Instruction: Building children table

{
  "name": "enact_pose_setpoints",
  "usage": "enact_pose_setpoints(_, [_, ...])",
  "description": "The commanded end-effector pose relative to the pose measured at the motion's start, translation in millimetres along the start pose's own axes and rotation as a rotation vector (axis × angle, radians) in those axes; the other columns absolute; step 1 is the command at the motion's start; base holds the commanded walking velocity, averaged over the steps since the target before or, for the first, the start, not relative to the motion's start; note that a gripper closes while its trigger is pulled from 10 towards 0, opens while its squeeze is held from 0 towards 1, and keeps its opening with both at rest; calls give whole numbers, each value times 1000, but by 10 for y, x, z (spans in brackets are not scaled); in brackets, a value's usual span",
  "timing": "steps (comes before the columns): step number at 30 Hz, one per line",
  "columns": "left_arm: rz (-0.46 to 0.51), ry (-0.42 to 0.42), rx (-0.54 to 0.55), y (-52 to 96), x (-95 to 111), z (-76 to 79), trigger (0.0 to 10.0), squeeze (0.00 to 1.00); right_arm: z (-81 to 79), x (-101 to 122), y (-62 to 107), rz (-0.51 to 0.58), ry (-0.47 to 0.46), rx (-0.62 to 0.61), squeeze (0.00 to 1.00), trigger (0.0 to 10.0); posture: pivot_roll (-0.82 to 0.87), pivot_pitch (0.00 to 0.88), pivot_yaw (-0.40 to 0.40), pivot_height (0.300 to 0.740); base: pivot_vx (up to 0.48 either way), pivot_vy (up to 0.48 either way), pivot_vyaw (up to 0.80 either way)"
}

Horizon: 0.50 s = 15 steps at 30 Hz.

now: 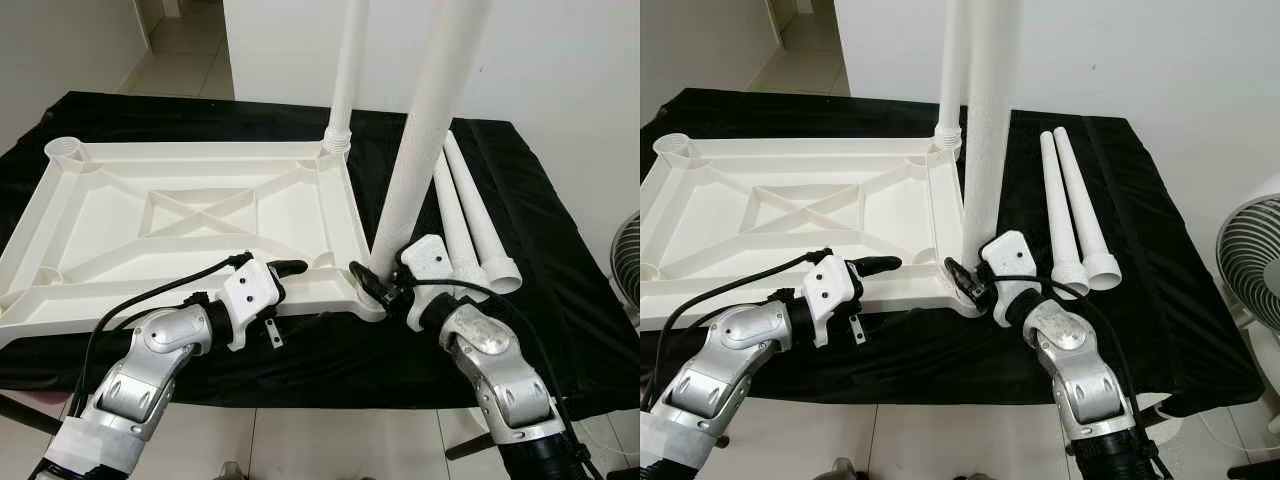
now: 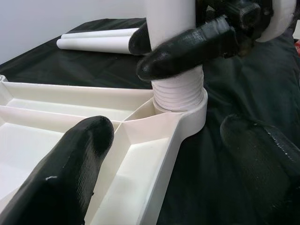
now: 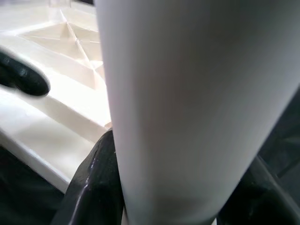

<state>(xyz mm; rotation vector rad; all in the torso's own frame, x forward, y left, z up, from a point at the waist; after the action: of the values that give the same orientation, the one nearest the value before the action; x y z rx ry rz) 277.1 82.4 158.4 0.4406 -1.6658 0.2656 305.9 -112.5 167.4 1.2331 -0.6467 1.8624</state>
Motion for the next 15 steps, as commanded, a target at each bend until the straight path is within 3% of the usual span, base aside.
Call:
enact_pose_setpoints(1, [4, 1, -1, 5, 11, -8, 10000, 0, 0, -200, 17, -84, -86, 3, 0, 10000, 131, 115, -25, 740, 0, 0, 0])
enact_pose_setpoints(15, [5, 2, 2, 8, 15, -12, 10000, 0, -30, -242, 27, -99, -79, 9, 0, 10000, 134, 117, -29, 740, 0, 0, 0])
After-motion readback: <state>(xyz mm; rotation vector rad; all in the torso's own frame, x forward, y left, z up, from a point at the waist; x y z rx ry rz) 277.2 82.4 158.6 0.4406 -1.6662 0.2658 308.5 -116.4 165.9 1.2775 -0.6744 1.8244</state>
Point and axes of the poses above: a point about 5 cm out from each wrist's last joint towards the gripper, its own y axis pointing back from the gripper into the wrist, its own x axis along the axis of the wrist's last joint, z = x × y, the point moved 3 cm from there along -y, pointing out of the wrist towards the gripper, and after that the axes turned 14 degrees about y, right-handed, at the moved point
